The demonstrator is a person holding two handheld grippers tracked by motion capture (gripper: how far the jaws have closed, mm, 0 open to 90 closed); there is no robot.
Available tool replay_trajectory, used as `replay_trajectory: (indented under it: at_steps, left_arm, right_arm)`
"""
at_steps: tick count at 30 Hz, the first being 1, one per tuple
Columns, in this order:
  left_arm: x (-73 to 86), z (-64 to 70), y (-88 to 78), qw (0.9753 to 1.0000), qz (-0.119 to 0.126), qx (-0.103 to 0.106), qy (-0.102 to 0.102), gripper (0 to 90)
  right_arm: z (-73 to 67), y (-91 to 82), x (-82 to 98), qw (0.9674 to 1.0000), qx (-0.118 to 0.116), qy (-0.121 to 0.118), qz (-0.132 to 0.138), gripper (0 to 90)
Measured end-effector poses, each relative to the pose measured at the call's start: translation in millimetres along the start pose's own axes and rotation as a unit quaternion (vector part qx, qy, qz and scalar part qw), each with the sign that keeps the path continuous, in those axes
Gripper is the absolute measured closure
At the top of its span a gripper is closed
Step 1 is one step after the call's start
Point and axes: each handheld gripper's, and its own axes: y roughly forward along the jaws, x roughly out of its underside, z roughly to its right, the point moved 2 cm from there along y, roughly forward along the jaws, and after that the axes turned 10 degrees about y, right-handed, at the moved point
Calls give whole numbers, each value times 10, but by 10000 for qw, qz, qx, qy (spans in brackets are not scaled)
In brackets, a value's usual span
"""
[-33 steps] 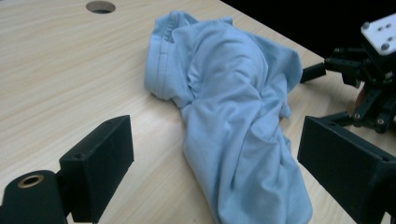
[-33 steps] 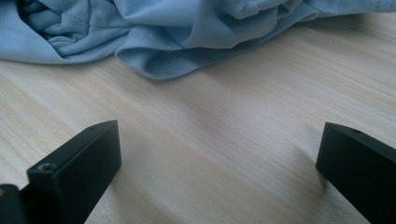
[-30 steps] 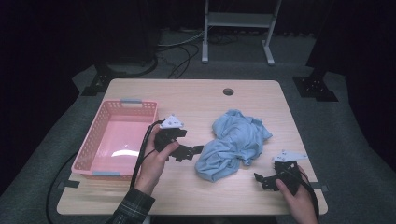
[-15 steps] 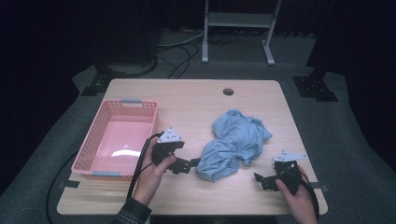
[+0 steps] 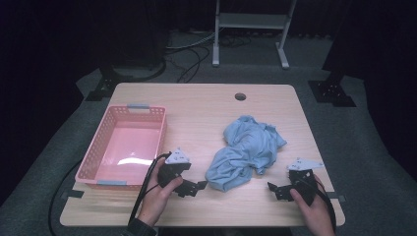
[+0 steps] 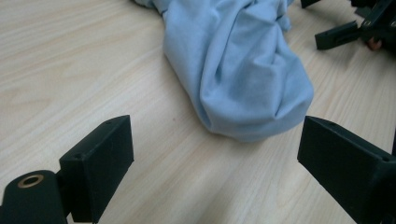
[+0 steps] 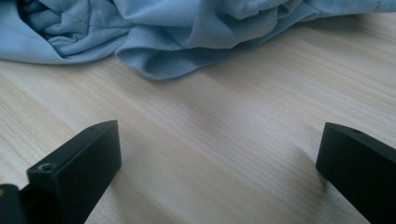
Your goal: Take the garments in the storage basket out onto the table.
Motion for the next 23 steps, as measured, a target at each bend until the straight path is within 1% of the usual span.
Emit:
replay_trajectory:
  at_steps: [5, 7, 13, 16, 23]
  left_arm:
    - [76, 12, 6, 9999, -163, -47, 22, 101]
    - [94, 18, 12, 9998, -185, -26, -15, 101]
    - [114, 61, 38, 9994, -316, -50, 101, 101]
    - [113, 65, 50, 9993, -338, -60, 141, 101]
    - [109, 58, 50, 9994, -314, -72, 144, 101]
  right_arm:
    - [0, 0, 0, 10000, 0, -1, 1, 0]
    - [0, 0, 0, 10000, 0, -1, 1, 0]
    - [0, 0, 0, 10000, 0, -1, 1, 0]
    - [1, 0, 0, 10000, 1, -2, 0, 0]
    - [0, 0, 0, 10000, 0, 1, 2, 0]
